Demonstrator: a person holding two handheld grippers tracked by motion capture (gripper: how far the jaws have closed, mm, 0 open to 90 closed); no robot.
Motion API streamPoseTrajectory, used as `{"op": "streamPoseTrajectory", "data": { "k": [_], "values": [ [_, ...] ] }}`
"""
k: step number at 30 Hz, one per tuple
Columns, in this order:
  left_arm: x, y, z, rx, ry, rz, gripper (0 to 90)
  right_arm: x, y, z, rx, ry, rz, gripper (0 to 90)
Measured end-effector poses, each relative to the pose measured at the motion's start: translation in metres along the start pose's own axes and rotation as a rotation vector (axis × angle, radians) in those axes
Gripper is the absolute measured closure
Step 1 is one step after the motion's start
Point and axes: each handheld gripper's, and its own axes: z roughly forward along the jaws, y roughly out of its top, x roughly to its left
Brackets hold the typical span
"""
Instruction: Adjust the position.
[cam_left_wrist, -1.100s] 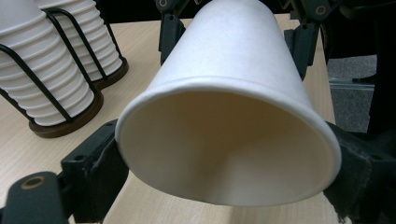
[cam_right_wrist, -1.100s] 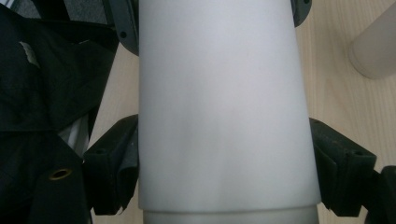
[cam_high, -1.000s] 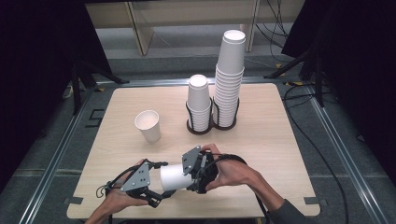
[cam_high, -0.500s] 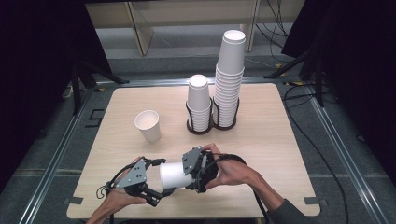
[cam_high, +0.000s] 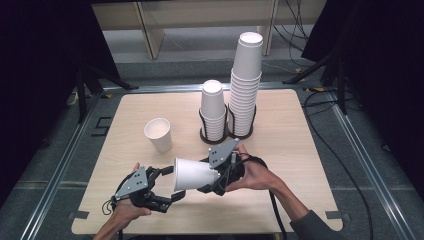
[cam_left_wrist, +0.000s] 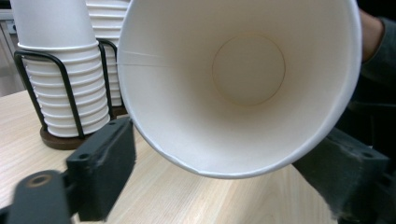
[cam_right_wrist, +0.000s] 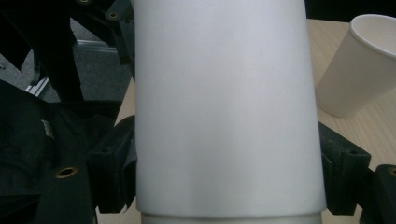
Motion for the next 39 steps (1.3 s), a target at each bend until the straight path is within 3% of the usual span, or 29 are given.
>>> {"op": "streamPoseTrajectory", "data": {
  "k": [1,13,18,20,24,25,26,39],
  "values": [
    [-0.001,0.001,-0.002,0.007,0.012,-0.006,12.3,-0.001,0.0,0.001,-0.005,-0.008,-0.014,23.1],
    [-0.003,0.003,-0.001,-0.023,0.006,-0.03,7.4,-0.001,-0.003,0.008,-0.06,0.048,0.027,23.1],
    [-0.002,0.005,-0.002,-0.038,-0.012,-0.055,6.0,-0.001,-0.003,0.009,-0.051,0.044,0.022,23.1],
    [-0.002,0.006,-0.003,-0.044,-0.008,-0.051,5.3,0.0,-0.004,0.011,-0.043,0.048,0.037,23.1],
    [-0.001,0.005,-0.003,-0.04,-0.004,-0.052,0.4,0.001,-0.004,0.016,-0.037,0.057,0.017,23.1],
    [-0.002,0.005,-0.002,-0.045,-0.004,-0.055,0.4,0.002,-0.003,0.019,-0.032,0.06,0.028,23.1],
    [-0.002,0.005,-0.002,-0.045,-0.004,-0.055,0.3,0.001,-0.003,0.021,-0.042,0.058,0.002,23.1],
    [-0.002,0.007,-0.004,-0.068,-0.015,-0.065,3.8,0.002,-0.006,0.026,-0.058,0.081,0.018,23.1]
  ]
}}
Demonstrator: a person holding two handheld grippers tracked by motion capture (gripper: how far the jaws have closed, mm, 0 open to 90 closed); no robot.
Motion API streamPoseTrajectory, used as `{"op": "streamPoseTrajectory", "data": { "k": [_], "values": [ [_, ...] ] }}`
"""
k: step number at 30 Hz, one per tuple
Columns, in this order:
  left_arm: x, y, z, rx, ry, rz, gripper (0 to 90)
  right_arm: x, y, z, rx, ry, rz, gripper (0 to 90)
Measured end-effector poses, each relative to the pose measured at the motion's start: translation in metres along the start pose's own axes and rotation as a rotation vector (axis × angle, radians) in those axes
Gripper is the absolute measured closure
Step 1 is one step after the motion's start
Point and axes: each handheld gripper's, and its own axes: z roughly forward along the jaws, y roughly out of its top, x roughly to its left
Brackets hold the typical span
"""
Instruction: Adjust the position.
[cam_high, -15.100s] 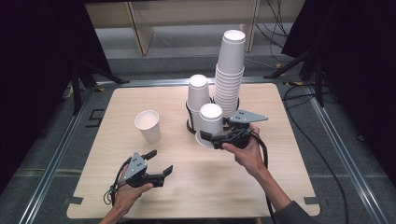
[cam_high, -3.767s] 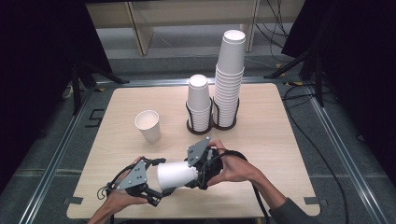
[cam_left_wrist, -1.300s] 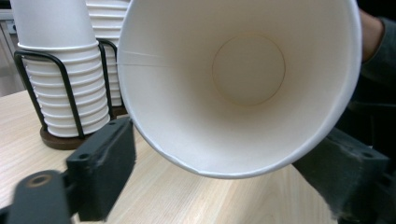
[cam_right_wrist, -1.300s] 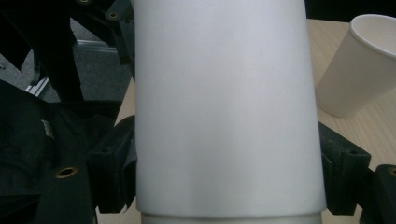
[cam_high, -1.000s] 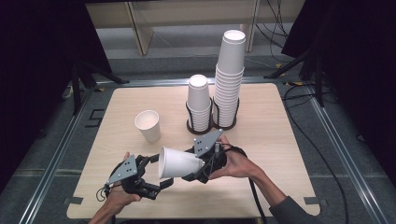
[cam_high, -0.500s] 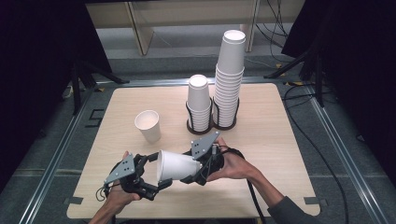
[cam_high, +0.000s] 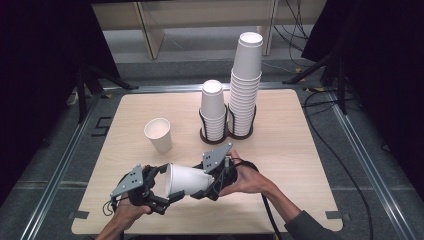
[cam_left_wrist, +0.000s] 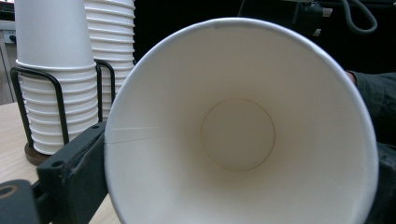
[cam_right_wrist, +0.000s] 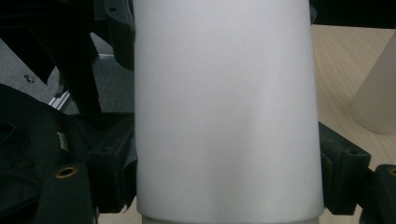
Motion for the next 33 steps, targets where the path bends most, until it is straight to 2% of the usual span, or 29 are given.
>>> {"op": "streamPoseTrajectory", "data": {
  "k": [7,8,9,10,15,21,22,24,25,26,28,30,33],
  "values": [
    [0.002,0.003,-0.002,-0.007,-0.019,0.007,7.4,-0.003,-0.003,0.002,-0.015,0.003,-0.008,23.3],
    [0.002,0.003,-0.002,-0.003,-0.02,0.013,8.2,-0.002,-0.004,0.002,-0.004,0.007,0.02,23.3],
    [0.002,0.003,-0.002,-0.003,-0.021,0.014,8.2,-0.002,-0.004,0.002,-0.004,0.007,0.02,23.3],
    [0.002,0.004,-0.002,0.004,-0.023,0.017,8.5,-0.003,-0.004,0.003,-0.013,0.012,0.0,23.2],
    [0.002,0.003,-0.001,0.024,-0.003,0.024,9.2,-0.006,-0.008,0.005,-0.005,0.021,0.031,21.8],
    [0.003,0.005,-0.001,0.08,0.048,0.058,9.2,-0.008,-0.009,0.001,0.036,-0.04,0.059,17.7],
    [0.002,0.005,0.0,0.09,0.059,0.051,9.3,-0.007,-0.008,-0.002,0.043,-0.056,0.068,17.8],
    [0.002,0.004,0.0,0.118,0.076,0.056,9.2,-0.008,-0.005,-0.007,0.055,-0.077,0.039,17.4],
    [0.003,0.004,0.0,0.133,0.083,0.064,9.2,-0.006,-0.005,-0.009,0.061,-0.091,0.055,17.4],
    [0.003,0.004,0.001,0.144,0.092,0.058,9.2,-0.006,-0.002,-0.013,0.064,-0.104,0.032,17.0],
    [0.004,0.003,0.003,0.136,0.09,0.054,9.1,-0.006,-0.002,-0.013,0.084,-0.12,0.026,16.1],
    [0.004,0.004,0.002,0.171,0.109,0.053,9.1,-0.004,-0.002,-0.013,0.097,-0.129,0.043,16.0],
    [0.003,0.005,0.002,0.186,0.119,0.05,9.1,-0.005,-0.003,-0.007,0.122,-0.136,0.022,15.8]
  ]
}}
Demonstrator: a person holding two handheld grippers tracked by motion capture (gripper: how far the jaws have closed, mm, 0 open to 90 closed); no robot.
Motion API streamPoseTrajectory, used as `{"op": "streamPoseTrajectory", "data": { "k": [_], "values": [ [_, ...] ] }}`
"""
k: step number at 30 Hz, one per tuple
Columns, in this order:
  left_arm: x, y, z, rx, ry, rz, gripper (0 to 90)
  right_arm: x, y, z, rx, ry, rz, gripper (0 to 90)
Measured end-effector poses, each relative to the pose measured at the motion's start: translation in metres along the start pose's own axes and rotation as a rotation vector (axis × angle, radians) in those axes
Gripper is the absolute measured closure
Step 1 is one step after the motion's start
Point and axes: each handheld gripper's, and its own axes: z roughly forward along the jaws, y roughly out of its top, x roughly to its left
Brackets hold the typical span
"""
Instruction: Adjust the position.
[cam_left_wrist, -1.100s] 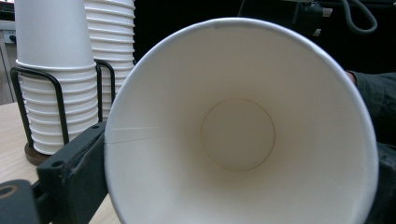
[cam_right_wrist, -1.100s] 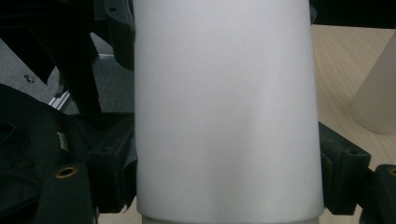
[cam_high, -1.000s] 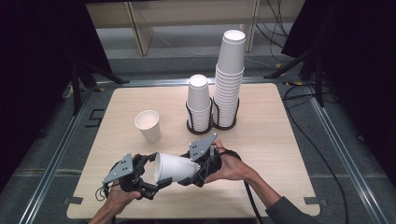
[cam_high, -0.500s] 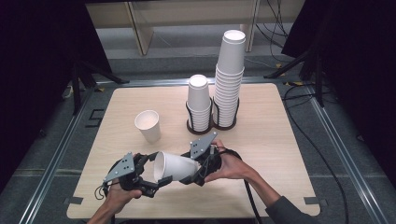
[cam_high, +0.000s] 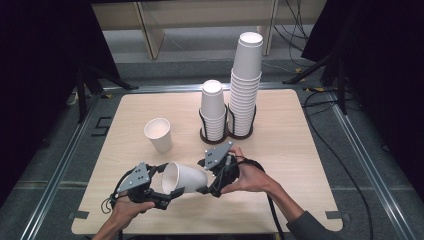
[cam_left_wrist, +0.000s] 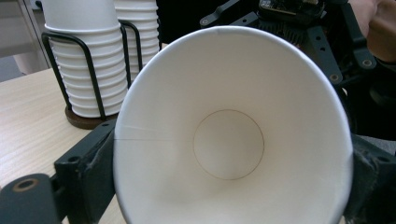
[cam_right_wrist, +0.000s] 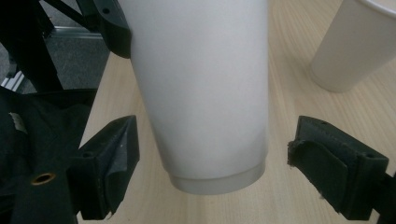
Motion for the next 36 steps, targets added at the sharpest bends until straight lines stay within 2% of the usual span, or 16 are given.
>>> {"op": "streamPoseTrajectory", "data": {
  "k": [5,8,10,11,15,16,19,21,22,23,26,27,29,31,33,36],
  "values": [
    [-0.002,0.002,0.002,0.04,0.008,0.023,9.0,0.003,0.002,0.009,0.035,-0.015,-0.03,15.8],
    [-0.005,0.002,0.003,0.092,0.017,0.043,9.0,0.01,0.006,0.017,0.07,-0.015,-0.049,15.8],
    [-0.006,0.002,0.005,0.094,0.017,0.053,9.0,0.011,0.007,0.019,0.073,-0.015,-0.049,15.8],
    [-0.007,0.003,0.005,0.114,0.017,0.059,9.0,0.012,0.008,0.022,0.074,-0.007,-0.073,15.8],
    [-0.009,0.004,0.006,0.116,0.01,0.076,9.0,0.014,0.01,0.026,0.082,-0.004,-0.075,15.8],
    [-0.011,0.004,0.007,0.113,0.013,0.064,9.0,0.013,0.009,0.029,0.079,-0.007,-0.088,15.9],
    [-0.01,0.005,0.005,0.127,0.008,0.079,8.9,0.014,0.009,0.03,0.081,-0.006,-0.09,15.9],
    [-0.01,0.005,0.007,0.101,-0.006,0.063,8.8,0.014,0.009,0.032,0.076,0.0,-0.093,16.1],
    [-0.011,0.006,0.005,0.115,-0.001,0.068,8.8,0.013,0.009,0.033,0.078,-0.005,-0.096,16.4],
    [-0.011,0.006,0.005,0.115,-0.005,0.069,8.5,0.015,0.009,0.034,0.065,0.022,-0.067,18.4],
    [-0.01,0.005,0.005,0.094,-0.015,0.061,7.3,0.013,0.008,0.036,0.05,0.021,-0.093,20.2],
    [-0.008,0.004,0.004,0.048,-0.028,0.041,6.6,0.015,0.008,0.034,0.033,0.036,-0.063,20.4],
    [-0.006,0.003,0.003,-0.007,-0.031,0.01,5.7,0.012,0.007,0.033,0.003,0.032,-0.068,20.4],
    [-0.006,0.003,0.002,-0.017,-0.027,-0.008,4.5,0.012,0.007,0.03,-0.038,0.054,-0.031,20.5],
    [-0.004,0.001,0.002,-0.057,-0.02,-0.045,1.1,0.01,0.006,0.028,-0.071,0.055,-0.014,20.5],
    [-0.001,-0.003,0.001,-0.123,-0.034,-0.11,2.1,0.008,0.005,0.026,-0.108,0.059,0.012,20.6]
  ]
}}
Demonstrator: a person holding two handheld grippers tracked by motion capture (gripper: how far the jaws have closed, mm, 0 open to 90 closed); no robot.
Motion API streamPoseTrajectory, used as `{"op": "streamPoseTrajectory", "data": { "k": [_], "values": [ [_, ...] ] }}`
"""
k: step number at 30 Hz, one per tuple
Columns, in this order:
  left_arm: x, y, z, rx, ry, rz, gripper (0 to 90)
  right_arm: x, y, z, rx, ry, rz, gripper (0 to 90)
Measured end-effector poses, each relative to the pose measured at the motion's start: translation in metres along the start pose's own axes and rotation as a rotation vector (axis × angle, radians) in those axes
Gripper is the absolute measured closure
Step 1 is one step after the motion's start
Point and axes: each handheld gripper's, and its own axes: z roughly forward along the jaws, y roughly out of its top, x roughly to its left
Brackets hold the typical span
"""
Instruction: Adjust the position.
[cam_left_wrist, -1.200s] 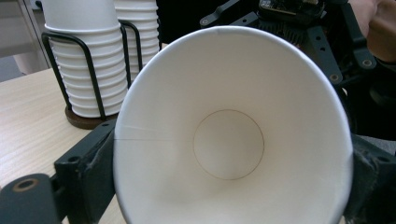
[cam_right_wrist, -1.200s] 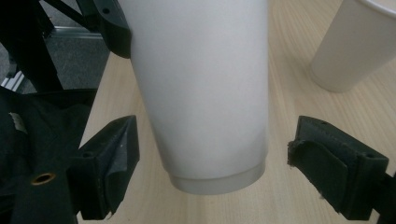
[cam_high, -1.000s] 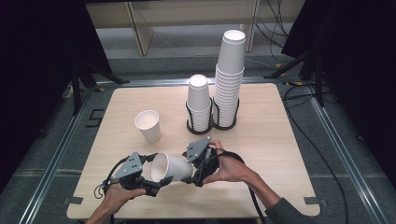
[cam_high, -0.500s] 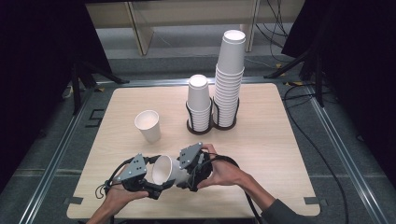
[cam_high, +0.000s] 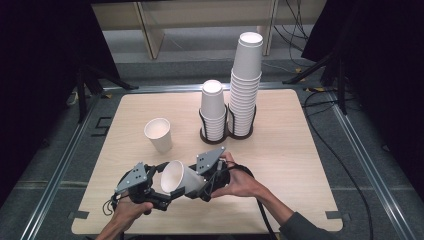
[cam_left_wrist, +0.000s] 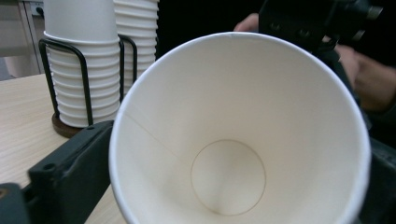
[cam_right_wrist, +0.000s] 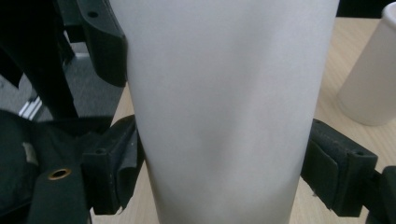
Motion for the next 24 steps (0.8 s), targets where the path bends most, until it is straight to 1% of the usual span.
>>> {"op": "streamPoseTrajectory", "data": {
  "k": [1,2,3,4,5,6,7,8,9,12,13,14,15,17,18,22,23,24],
  "values": [
    [0.0005,-0.0009,0.0,-0.023,-0.005,-0.015,4.1,-0.0012,-0.0005,-0.0006,-0.018,-0.001,0.012,20.6],
    [0.0008,-0.0006,-0.0003,-0.028,-0.004,-0.017,5.3,-0.0024,-0.001,-0.0012,-0.034,0.0,0.025,20.6],
    [0.0007,-0.0009,0.001,-0.054,-0.01,-0.014,6.1,-0.0039,-0.0012,-0.0018,-0.049,-0.003,0.024,20.6],
    [0.0001,-0.0003,0.0003,-0.055,-0.003,-0.012,6.7,-0.0038,-0.0015,-0.0026,-0.057,-0.002,0.046,20.6],
    [-0.0005,0.0005,-0.0008,-0.053,0.007,-0.008,6.9,-0.0047,-0.0018,-0.0028,-0.092,0.005,0.064,20.5],
    [-0.001,0.0006,-0.0005,-0.069,0.011,-0.012,6.9,-0.0047,-0.0018,-0.0028,-0.092,0.005,0.064,20.5],
    [-0.0015,0.0007,-0.0007,-0.072,0.016,-0.013,8.2,-0.0062,-0.0014,-0.003,-0.119,-0.01,0.065,20.5],
    [-0.0015,0.0006,-0.0001,-0.076,0.017,-0.011,9.4,-0.0065,-0.0014,-0.0024,-0.125,-0.01,0.066,20.5],
    [-0.0029,0.0007,0.0002,-0.082,0.029,-0.007,8.7,-0.0056,-0.0015,-0.0015,-0.126,0.007,0.089,20.5],
    [-0.0036,0.001,0.0007,-0.09,0.035,-0.007,9.0,-0.0053,-0.0017,-0.0003,-0.131,0.005,0.094,20.4],
    [-0.0039,0.0013,0.0006,-0.093,0.039,-0.008,8.5,-0.0056,-0.0015,0.0012,-0.141,-0.006,0.082,20.4],
    [-0.0038,0.0016,0.0006,-0.095,0.04,-0.006,8.5,-0.0056,-0.0015,0.0012,-0.141,-0.006,0.082,20.4],
    [-0.0038,0.0019,0.0003,-0.101,0.046,-0.009,8.4,-0.0047,-0.0014,0.0024,-0.139,0.011,0.105,20.4],
    [-0.0037,0.0019,0.0003,-0.107,0.047,-0.009,8.5,-0.0047,-0.0014,0.0026,-0.143,0.01,0.108,20.4],
    [-0.0036,0.0021,0.0004,-0.109,0.047,-0.011,8.5,-0.0047,-0.0015,0.0039,-0.155,0.013,0.12,20.3],
    [-0.004,0.0019,0.0011,-0.114,0.051,-0.008,8.1,-0.0044,-0.0017,0.0056,-0.153,0.01,0.119,20.3],
    [-0.0041,0.0019,0.0012,-0.112,0.05,-0.004,8.2,-0.0047,-0.0018,0.0069,-0.15,0.005,0.105,20.3],
    [-0.0044,0.0019,0.0015,-0.111,0.052,-0.006,8.2,-0.0047,-0.0018,0.0069,-0.15,0.005,0.105,20.3]
  ]
}}
